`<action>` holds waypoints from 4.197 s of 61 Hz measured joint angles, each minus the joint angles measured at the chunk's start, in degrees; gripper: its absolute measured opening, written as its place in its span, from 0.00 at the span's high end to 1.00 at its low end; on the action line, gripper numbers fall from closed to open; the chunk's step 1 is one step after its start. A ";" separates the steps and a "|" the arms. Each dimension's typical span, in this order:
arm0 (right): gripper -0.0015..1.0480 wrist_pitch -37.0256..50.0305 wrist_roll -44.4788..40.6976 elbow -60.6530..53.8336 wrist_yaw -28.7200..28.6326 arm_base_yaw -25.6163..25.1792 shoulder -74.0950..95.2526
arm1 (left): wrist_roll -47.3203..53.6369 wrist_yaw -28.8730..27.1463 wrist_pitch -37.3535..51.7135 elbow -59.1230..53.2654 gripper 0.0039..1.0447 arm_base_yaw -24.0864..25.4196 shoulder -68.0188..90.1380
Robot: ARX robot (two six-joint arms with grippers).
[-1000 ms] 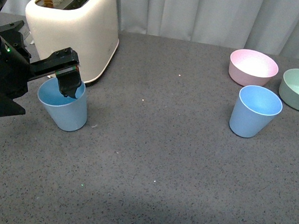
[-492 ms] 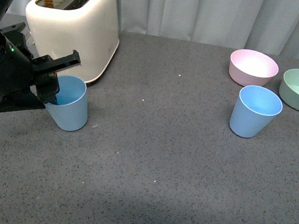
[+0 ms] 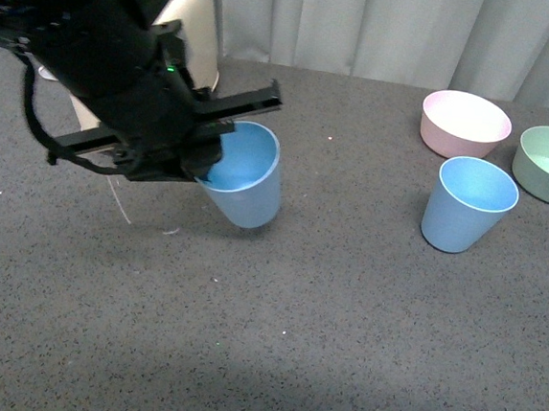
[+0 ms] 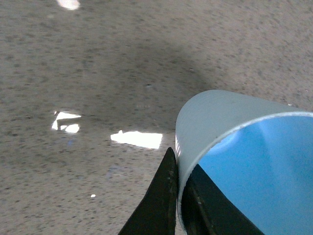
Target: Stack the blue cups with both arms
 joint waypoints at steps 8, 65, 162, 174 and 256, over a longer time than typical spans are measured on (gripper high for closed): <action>0.09 0.00 0.00 0.00 0.00 0.00 0.00 | -1.53 -0.55 -2.40 5.84 0.97 -4.57 4.79; 0.09 0.00 0.00 0.00 -0.02 0.00 0.00 | 7.32 -16.52 18.88 2.89 0.23 -7.74 2.99; 0.09 0.00 0.00 0.00 0.00 0.00 0.00 | 32.63 -0.57 48.74 -66.58 0.97 21.07 -78.23; 0.09 0.00 0.00 0.00 0.00 0.00 0.00 | 32.63 -0.55 41.51 -66.60 0.97 21.09 -86.01; 0.09 0.00 0.00 0.00 0.00 0.00 0.00 | 32.63 -0.52 13.64 -66.60 0.51 21.09 -113.98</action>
